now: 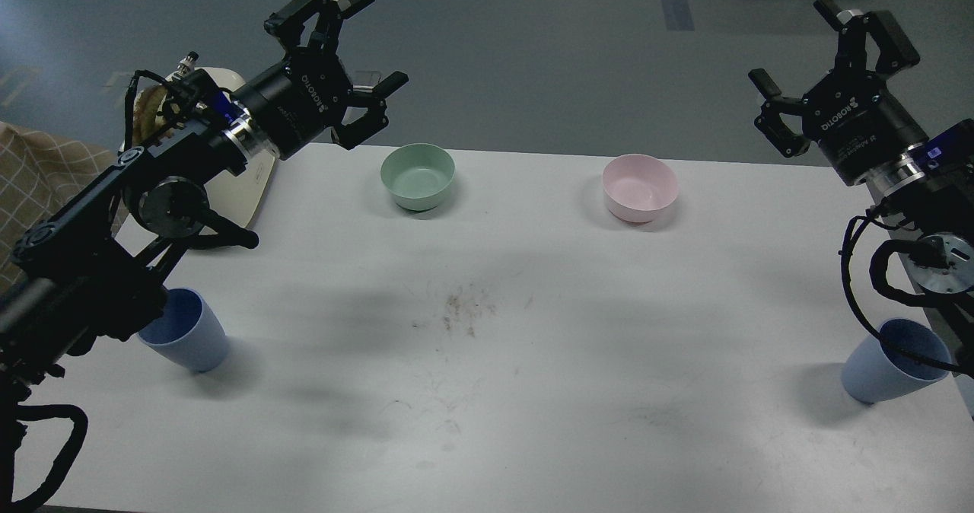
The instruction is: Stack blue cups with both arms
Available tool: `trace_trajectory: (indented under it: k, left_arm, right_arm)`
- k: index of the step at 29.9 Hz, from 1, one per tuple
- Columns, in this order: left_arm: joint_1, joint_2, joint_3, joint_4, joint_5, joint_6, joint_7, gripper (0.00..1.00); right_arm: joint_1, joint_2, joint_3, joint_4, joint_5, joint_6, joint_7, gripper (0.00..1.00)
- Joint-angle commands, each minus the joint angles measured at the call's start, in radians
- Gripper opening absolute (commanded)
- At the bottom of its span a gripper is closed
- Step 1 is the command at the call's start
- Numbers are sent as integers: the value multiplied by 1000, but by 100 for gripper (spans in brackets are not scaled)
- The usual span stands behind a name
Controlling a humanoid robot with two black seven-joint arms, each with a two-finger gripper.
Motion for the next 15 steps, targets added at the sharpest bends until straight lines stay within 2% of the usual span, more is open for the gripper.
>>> trace_trajectory:
  k: [1,8,15]
  left_arm:
    - [-1,13,3,-2,16,0,2,96]
    - [-6,129,0,-86,166,0,3,96]
    - [2,371,0,-236,356,0,2,96]
  right_arm:
    - [0,-2,0,0,0,0,0,100]
    - [0,1,0,2,0,0,0,100]
    - [6,-14,0,16,0,0,0,100]
